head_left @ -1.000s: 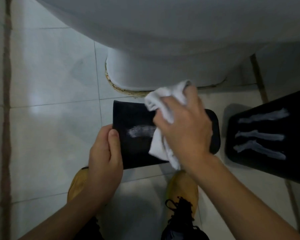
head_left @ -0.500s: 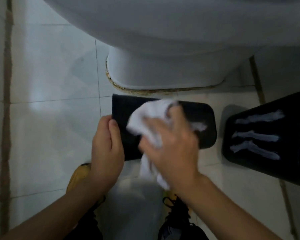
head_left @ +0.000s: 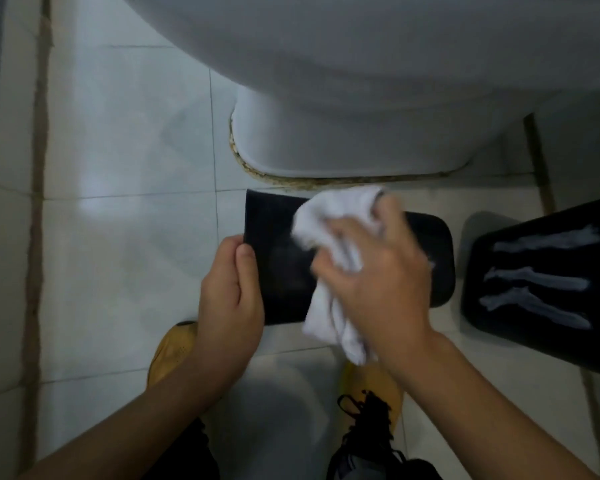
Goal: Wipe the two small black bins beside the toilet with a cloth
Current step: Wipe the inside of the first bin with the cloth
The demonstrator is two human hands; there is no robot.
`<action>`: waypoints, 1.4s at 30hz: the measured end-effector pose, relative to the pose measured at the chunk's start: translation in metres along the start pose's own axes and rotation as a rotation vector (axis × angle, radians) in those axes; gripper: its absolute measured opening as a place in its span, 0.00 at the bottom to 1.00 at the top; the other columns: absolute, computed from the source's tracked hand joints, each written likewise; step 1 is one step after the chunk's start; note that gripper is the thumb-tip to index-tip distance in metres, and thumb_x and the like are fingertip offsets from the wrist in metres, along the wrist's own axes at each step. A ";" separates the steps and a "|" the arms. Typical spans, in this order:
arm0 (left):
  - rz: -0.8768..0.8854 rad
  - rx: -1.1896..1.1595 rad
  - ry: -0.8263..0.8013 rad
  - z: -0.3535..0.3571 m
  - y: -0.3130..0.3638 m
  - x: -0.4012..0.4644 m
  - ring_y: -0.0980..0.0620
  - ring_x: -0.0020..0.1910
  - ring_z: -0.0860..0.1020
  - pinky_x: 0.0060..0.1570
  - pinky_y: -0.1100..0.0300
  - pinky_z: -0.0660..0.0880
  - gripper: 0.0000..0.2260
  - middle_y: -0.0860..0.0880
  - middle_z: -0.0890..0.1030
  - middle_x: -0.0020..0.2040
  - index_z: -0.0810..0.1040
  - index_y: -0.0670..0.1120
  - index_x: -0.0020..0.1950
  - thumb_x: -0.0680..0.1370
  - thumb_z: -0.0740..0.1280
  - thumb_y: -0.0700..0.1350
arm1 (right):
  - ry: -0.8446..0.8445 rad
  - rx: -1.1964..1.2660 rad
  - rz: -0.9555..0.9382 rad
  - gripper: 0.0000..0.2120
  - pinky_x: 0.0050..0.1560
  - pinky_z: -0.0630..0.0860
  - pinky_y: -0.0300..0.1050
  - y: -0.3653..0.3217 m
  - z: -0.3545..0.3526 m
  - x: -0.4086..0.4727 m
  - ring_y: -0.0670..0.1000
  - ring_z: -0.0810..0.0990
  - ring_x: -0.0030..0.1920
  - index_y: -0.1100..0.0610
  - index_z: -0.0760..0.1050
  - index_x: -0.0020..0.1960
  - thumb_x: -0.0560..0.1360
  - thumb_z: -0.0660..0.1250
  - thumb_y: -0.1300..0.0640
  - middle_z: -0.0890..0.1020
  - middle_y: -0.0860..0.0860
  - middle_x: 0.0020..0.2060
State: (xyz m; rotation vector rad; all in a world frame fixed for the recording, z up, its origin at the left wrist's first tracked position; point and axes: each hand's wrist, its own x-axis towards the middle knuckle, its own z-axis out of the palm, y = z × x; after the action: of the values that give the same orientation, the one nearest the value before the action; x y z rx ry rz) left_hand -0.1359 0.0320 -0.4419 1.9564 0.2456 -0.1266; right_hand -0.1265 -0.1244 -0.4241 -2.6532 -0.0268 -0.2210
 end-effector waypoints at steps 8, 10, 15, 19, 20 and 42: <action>0.007 -0.013 -0.011 -0.003 0.002 -0.003 0.59 0.36 0.76 0.32 0.70 0.70 0.10 0.51 0.76 0.37 0.73 0.43 0.49 0.84 0.54 0.42 | -0.042 -0.027 -0.152 0.13 0.36 0.75 0.43 -0.004 0.003 -0.013 0.52 0.76 0.43 0.55 0.82 0.56 0.73 0.70 0.51 0.77 0.57 0.53; -0.004 0.017 0.019 0.001 0.004 0.003 0.61 0.38 0.76 0.32 0.71 0.71 0.10 0.52 0.76 0.39 0.73 0.44 0.51 0.84 0.53 0.43 | 0.063 -0.031 0.173 0.12 0.39 0.71 0.40 0.003 -0.002 0.001 0.48 0.73 0.43 0.54 0.82 0.54 0.73 0.70 0.50 0.75 0.55 0.55; -0.011 -0.044 -0.043 -0.006 0.005 -0.009 0.60 0.33 0.74 0.30 0.72 0.68 0.10 0.55 0.74 0.33 0.71 0.46 0.45 0.84 0.54 0.40 | -0.098 -0.006 -0.322 0.15 0.36 0.79 0.48 -0.014 0.006 -0.033 0.54 0.77 0.42 0.54 0.81 0.57 0.73 0.69 0.50 0.72 0.55 0.53; -0.009 0.025 0.030 0.001 0.005 0.003 0.62 0.39 0.77 0.34 0.71 0.72 0.10 0.53 0.76 0.39 0.73 0.45 0.52 0.84 0.53 0.42 | 0.109 -0.055 0.264 0.12 0.38 0.70 0.42 0.016 -0.003 -0.001 0.54 0.77 0.44 0.54 0.81 0.53 0.72 0.70 0.50 0.73 0.55 0.56; -0.008 0.026 0.031 0.003 0.004 0.004 0.62 0.40 0.77 0.35 0.70 0.73 0.10 0.53 0.77 0.41 0.73 0.45 0.53 0.85 0.53 0.43 | 0.133 -0.091 0.321 0.12 0.39 0.68 0.41 0.014 -0.003 0.000 0.55 0.77 0.44 0.55 0.81 0.53 0.72 0.70 0.50 0.74 0.56 0.56; -0.001 0.062 0.020 0.002 0.003 0.000 0.57 0.40 0.76 0.33 0.64 0.73 0.10 0.51 0.75 0.39 0.72 0.45 0.52 0.85 0.52 0.44 | 0.113 -0.183 0.093 0.13 0.41 0.69 0.41 0.028 -0.002 -0.008 0.57 0.77 0.46 0.55 0.81 0.54 0.72 0.70 0.51 0.75 0.58 0.57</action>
State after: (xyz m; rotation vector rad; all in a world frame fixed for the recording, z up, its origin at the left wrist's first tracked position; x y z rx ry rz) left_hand -0.1354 0.0286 -0.4396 2.0198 0.2592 -0.1164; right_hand -0.1328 -0.1504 -0.4362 -2.8098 0.1610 -0.3568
